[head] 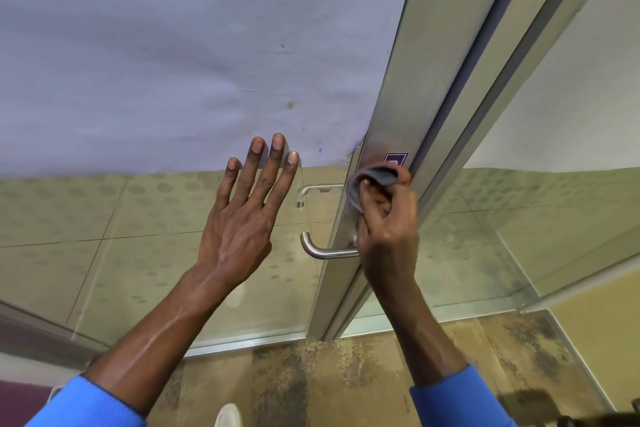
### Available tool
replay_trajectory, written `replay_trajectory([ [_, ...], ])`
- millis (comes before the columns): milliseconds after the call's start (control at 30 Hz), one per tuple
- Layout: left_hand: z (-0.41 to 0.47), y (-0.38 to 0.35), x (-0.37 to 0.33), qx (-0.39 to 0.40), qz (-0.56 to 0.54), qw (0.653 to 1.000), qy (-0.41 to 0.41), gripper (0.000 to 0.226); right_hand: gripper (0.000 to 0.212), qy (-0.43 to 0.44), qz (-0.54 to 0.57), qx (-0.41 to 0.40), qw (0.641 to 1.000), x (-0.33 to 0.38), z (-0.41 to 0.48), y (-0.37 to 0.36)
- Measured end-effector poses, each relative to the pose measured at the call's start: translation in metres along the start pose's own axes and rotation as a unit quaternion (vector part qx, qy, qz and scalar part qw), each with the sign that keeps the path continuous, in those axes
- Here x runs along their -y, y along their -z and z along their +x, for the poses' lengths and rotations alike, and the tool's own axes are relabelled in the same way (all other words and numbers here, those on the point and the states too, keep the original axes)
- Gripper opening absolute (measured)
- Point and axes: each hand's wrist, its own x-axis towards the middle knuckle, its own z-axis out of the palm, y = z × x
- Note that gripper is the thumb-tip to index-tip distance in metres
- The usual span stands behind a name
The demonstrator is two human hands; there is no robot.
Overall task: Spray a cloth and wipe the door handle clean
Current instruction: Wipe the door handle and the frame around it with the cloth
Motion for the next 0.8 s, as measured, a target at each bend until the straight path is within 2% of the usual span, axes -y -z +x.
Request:
replay_trajectory([
  [67, 0.000, 0.000, 0.001, 0.001, 0.000, 1.000, -0.001, 0.148, 0.037, -0.021, -0.003, 0.031, 0.999, -0.006, -0.011, 0.000],
  [233, 0.000, 0.002, 0.001, 0.006, -0.003, 1.000, -0.003, 0.147, 0.043, -0.041, 0.053, -0.088, 0.994, -0.007, 0.029, 0.015],
  [300, 0.000, 0.002, 0.000, 0.002, 0.000, 1.000, -0.002, 0.147, 0.042, -0.027, 0.069, -0.111, 0.991, -0.004, 0.045, 0.016],
  [400, 0.000, 0.003, 0.001, 0.006, -0.001, 1.000, -0.002, 0.147, 0.032, 0.031, 0.047, -0.094, 0.994, -0.006, 0.042, 0.012],
  [500, 0.000, 0.002, 0.001, 0.004, -0.002, 1.000, -0.003, 0.148, 0.025, 0.139, -0.013, 0.000, 0.990, -0.021, 0.014, 0.005],
  [567, 0.000, 0.002, 0.001, 0.004, 0.000, 1.000, -0.004, 0.148, 0.030, 0.209, -0.041, 0.099, 0.972, -0.035, -0.001, 0.003],
  [633, 0.000, 0.002, 0.001, 0.004, 0.000, 1.000, -0.005, 0.150, 0.044, 0.265, -0.058, 0.170, 0.947, -0.047, -0.006, 0.004],
  [733, 0.001, 0.003, 0.000, 0.003, 0.003, 1.000, -0.005, 0.150, 0.044, 0.338, -0.121, 0.269, 0.894, -0.059, 0.000, 0.003],
  [800, 0.001, 0.003, 0.000, 0.004, 0.004, 1.000, -0.004, 0.150, 0.053, 0.391, -0.144, 0.351, 0.839, -0.063, 0.008, 0.004],
])
